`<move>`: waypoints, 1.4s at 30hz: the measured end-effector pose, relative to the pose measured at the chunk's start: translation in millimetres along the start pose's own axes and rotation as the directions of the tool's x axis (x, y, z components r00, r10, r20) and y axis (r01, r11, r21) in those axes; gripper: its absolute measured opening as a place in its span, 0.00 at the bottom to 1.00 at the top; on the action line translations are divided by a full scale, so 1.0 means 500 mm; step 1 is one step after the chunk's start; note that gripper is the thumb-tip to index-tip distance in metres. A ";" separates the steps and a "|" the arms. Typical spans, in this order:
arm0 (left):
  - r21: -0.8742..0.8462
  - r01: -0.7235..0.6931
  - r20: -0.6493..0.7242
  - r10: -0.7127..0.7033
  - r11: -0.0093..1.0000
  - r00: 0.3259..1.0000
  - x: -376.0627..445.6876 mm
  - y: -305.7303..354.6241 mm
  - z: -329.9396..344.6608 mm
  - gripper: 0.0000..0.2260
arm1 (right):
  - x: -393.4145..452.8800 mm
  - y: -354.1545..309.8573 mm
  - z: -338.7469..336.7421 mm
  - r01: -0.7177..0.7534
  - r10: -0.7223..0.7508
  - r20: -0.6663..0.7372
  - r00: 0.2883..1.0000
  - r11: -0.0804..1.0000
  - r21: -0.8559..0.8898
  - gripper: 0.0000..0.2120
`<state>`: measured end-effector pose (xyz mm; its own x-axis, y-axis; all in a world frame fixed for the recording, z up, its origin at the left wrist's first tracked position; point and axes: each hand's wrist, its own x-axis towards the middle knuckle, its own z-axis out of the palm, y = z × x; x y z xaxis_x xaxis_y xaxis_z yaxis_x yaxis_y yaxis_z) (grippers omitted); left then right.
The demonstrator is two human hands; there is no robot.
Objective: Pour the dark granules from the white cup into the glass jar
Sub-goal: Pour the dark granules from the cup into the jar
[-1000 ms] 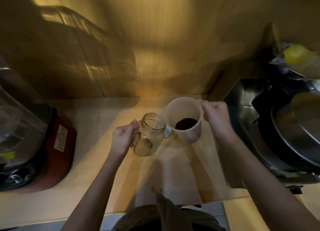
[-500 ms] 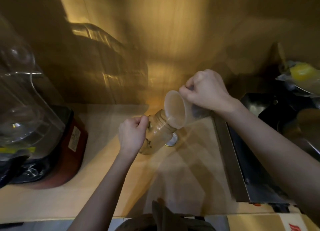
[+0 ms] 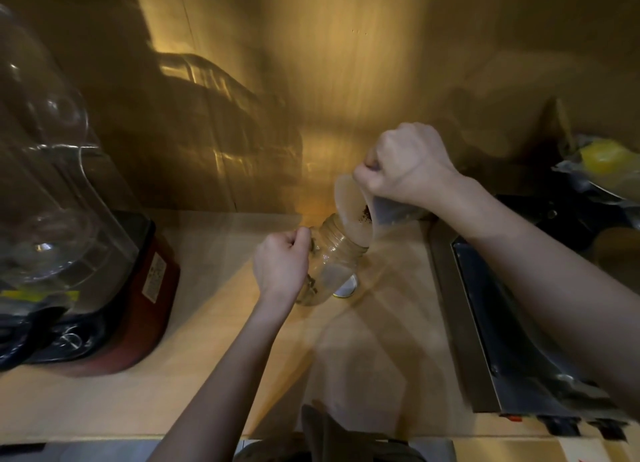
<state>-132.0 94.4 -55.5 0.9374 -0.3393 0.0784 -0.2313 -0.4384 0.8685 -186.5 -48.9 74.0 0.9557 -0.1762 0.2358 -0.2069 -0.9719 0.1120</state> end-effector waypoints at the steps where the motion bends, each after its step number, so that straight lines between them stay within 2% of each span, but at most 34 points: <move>1: -0.003 0.000 0.001 0.000 1.000 1.000 -0.001 0.002 0.000 0.21 | 0.000 -0.001 -0.001 0.006 -0.006 0.002 1.000 1.000 -0.005 0.16; 11: -0.011 -0.005 0.005 0.005 1.000 1.000 0.003 0.011 0.001 0.21 | 0.016 0.001 -0.010 0.073 -0.072 0.030 0.997 0.996 -0.044 0.22; 18: -0.027 0.004 -0.002 -0.004 1.000 1.000 0.012 0.021 0.002 0.21 | 0.022 0.002 -0.012 0.044 -0.044 0.005 0.999 0.998 -0.036 0.17; 22: -0.028 0.006 0.006 -0.006 1.000 1.000 0.014 0.024 0.006 0.21 | 0.028 0.002 -0.010 0.057 -0.061 -0.085 0.995 0.997 -0.046 0.20; 31: -0.098 0.019 -0.002 -0.020 0.995 1.000 0.029 0.024 0.014 0.19 | 0.034 0.002 -0.017 0.060 -0.062 -0.052 0.997 0.997 -0.043 0.18; 35: -0.093 0.004 0.006 -0.003 0.996 1.000 0.031 0.026 0.014 0.17 | 0.039 -0.001 -0.020 0.077 -0.082 -0.121 0.989 0.996 -0.042 0.20; 42: -0.078 0.011 0.009 -0.011 0.997 1.000 0.029 0.025 0.011 0.18 | 0.038 -0.010 -0.024 0.097 -0.102 -0.113 0.988 0.994 -0.044 0.16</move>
<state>-122.6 79.2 -46.2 0.9374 -0.3422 0.0647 -0.1996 -0.3756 0.9050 -169.9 -45.8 89.4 0.9418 -0.0578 0.3311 -0.1220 -0.9767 0.1765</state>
